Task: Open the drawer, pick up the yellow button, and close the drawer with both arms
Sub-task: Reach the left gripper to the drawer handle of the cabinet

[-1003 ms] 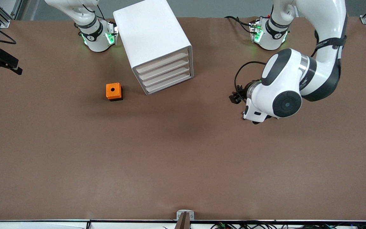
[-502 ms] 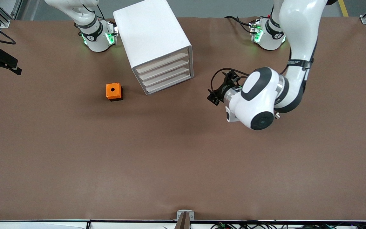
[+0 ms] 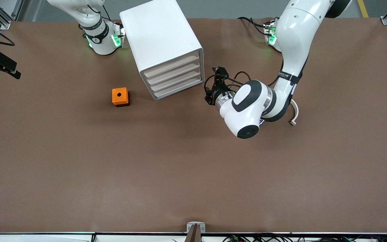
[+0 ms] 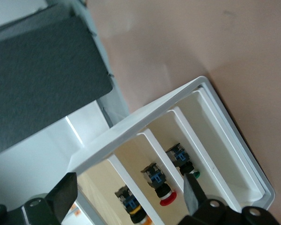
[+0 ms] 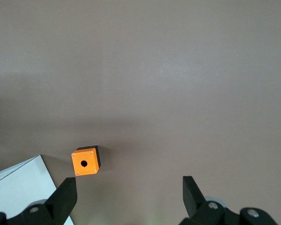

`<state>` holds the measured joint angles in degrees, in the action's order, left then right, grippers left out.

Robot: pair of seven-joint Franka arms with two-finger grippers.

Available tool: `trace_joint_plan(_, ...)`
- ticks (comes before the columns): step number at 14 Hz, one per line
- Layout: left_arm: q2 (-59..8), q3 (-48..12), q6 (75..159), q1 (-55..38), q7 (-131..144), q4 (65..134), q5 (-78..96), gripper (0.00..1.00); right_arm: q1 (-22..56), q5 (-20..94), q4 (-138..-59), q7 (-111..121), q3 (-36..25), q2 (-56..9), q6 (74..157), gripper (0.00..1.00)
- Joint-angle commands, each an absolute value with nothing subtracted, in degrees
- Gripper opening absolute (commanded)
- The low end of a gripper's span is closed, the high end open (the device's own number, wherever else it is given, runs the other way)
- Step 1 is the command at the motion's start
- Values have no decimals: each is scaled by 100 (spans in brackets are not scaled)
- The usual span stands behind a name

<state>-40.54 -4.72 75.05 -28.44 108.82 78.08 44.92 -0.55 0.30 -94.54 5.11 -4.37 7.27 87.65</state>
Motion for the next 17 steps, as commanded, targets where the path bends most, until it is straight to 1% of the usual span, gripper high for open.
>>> trace_joint_plan(1,-4306,-579,7365,-2830,11529,7629,4754,100,-149,44,-9343,492,-404,712,8719,100)
trace_joint_plan(3,-4421,-668,7365,-2821,11873,7629,4816,99,-149,18,-9325,518,-387,694,8728,100)
trace_joint_plan(5,-4491,-694,7357,-2830,12092,7638,5035,89,-158,-26,-9317,553,-387,546,8719,100)
trace_joint_plan(6,-4491,-781,7356,-2830,12242,7646,5045,83,-167,-18,-9325,545,-395,519,8719,100)
trace_joint_plan(8,-4491,-905,7356,-2830,12296,7646,5141,74,-150,-26,-9325,571,-396,483,8736,100)
trace_joint_plan(11,-4526,-914,7356,-2944,12313,7664,5343,67,-97,-35,-9282,580,-378,282,8789,100)
trace_joint_plan(15,-4667,-914,7356,-3041,12393,7699,5388,58,-105,-193,-9264,580,-378,211,8780,100)
trace_joint_plan(17,-4693,-914,7365,-3137,12401,7734,5396,58,-106,-202,-9264,571,-369,211,8789,100)
